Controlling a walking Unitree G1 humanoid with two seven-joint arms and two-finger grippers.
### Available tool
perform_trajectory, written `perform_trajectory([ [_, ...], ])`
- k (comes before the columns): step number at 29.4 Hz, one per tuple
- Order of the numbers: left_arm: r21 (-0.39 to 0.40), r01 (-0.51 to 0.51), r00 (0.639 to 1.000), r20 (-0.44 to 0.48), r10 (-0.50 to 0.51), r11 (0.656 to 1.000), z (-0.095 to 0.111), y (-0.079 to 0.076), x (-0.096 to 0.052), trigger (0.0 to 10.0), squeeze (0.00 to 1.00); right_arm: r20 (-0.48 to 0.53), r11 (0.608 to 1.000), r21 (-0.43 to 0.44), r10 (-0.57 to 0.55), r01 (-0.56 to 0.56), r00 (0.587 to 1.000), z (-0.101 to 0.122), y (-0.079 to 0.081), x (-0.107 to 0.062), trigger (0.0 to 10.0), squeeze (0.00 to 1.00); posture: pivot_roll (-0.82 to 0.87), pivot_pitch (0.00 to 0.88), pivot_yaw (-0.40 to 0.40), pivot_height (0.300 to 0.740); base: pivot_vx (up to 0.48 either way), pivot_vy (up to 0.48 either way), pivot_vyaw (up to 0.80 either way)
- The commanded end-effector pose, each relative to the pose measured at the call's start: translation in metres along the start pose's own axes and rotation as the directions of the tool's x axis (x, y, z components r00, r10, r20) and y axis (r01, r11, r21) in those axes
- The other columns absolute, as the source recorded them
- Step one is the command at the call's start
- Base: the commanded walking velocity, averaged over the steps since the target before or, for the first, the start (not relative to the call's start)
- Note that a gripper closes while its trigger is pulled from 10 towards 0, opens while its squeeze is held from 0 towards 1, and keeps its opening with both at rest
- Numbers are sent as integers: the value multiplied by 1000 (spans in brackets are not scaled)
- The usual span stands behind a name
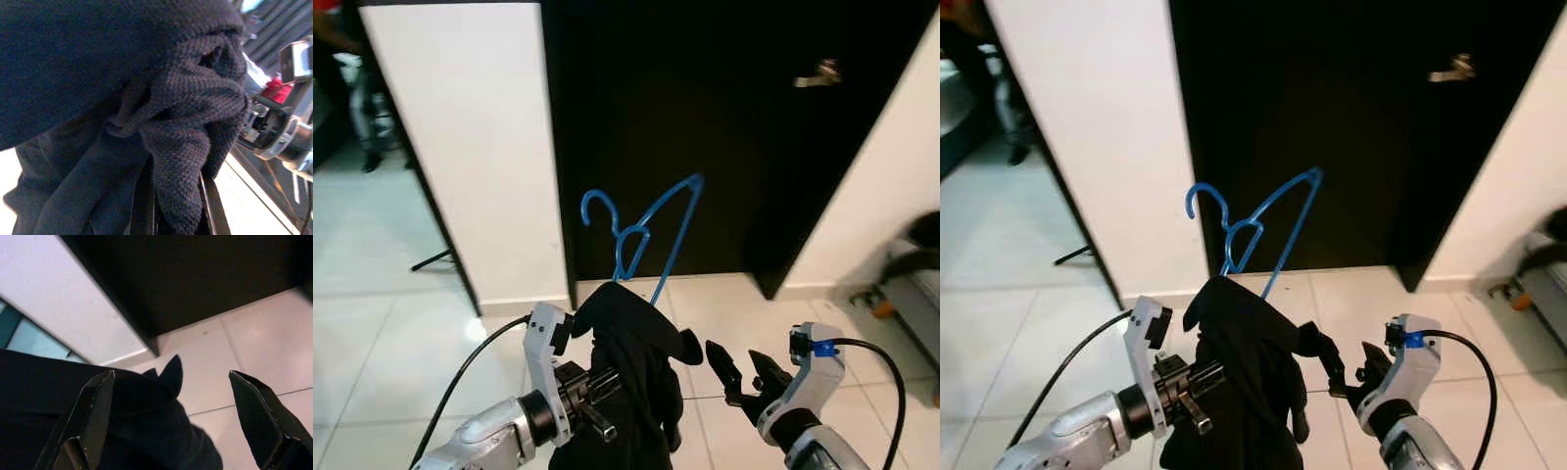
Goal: Hang hanger
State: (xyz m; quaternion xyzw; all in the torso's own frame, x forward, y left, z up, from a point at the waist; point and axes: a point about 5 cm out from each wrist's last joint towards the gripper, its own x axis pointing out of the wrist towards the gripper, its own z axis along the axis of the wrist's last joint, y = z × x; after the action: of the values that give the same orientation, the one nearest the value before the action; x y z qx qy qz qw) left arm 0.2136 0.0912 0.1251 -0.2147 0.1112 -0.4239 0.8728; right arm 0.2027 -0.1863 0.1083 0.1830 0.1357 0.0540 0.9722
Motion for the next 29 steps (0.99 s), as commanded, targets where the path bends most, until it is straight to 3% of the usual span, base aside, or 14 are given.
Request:
perform_trajectory([
  [1, 12, 6, 1000, 29, -6, 1000, 5, -1, 0, 10000, 0, -4, 1000, 16, 5, -5, 1000, -1, 2, 0, 10000, 0, 62, 59, -3, 740, 0, 0, -800],
  [12, 46, 56, 998, -10, -56, 997, 6, -3, 3, 10000, 0, 9, 1000, 3, 5, -5, 1000, 0, 4, 2, 10000, 0, 55, 62, 4, 740, 0, 0, -800],
  [18, 180, 170, 985, -61, -161, 969, 13, -6, 10, 10000, 0, 5, 1000, -5, 15, -15, 1000, 1, 6, 2, 10000, 0, 30, 63, 4, 740, 0, 0, -800],
  [21, 202, 201, 979, -78, -188, 959, 14, -7, 11, 10000, 0, 4, 1000, -8, 19, -19, 1000, 1, 6, 2, 10000, 0, 29, 62, 4, 740, 0, 0, -800],
  [23, 285, 214, 977, -55, -207, 934, 30, -4, 20, 10000, 0, 1, 999, -15, 31, -31, 1000, 2, 6, 2, 10000, 0, 22, 62, 2, 740, 0, 0, -800],
  [24, 285, 214, 977, -55, -207, 934, 30, -4, 20, 10000, 0, 1, 999, -15, 31, -31, 1000, 2, 6, 2, 10000, 0, 22, 62, 2, 740, 0, 0, -800],
  [25, 344, 224, 974, -54, -219, 912, 39, -3, 24, 10000, 0, 1, 999, -17, 36, -36, 999, 2, 6, 3, 10000, 0, 20, 63, 3, 740, 0, 0, -800],
  [27, 344, 224, 974, -54, -219, 912, 39, -3, 24, 10000, 0, 1, 999, -17, 36, -36, 999, 2, 6, 3, 10000, 0, 20, 63, 3, 740, 0, 0, -800],
  [28, 412, 228, 973, -58, -225, 882, 51, 0, 27, 10000, 0, 3, 999, -17, 43, -43, 999, 3, 6, 3, 10000, 0, 18, 62, 3, 740, 0, 0, -800],
  [29, 412, 228, 973, -58, -225, 882, 51, 0, 27, 10000, 0, 3, 999, -17, 43, -43, 999, 3, 6, 3, 10000, 0, 18, 62, 3, 740, 0, 0, -800],
])
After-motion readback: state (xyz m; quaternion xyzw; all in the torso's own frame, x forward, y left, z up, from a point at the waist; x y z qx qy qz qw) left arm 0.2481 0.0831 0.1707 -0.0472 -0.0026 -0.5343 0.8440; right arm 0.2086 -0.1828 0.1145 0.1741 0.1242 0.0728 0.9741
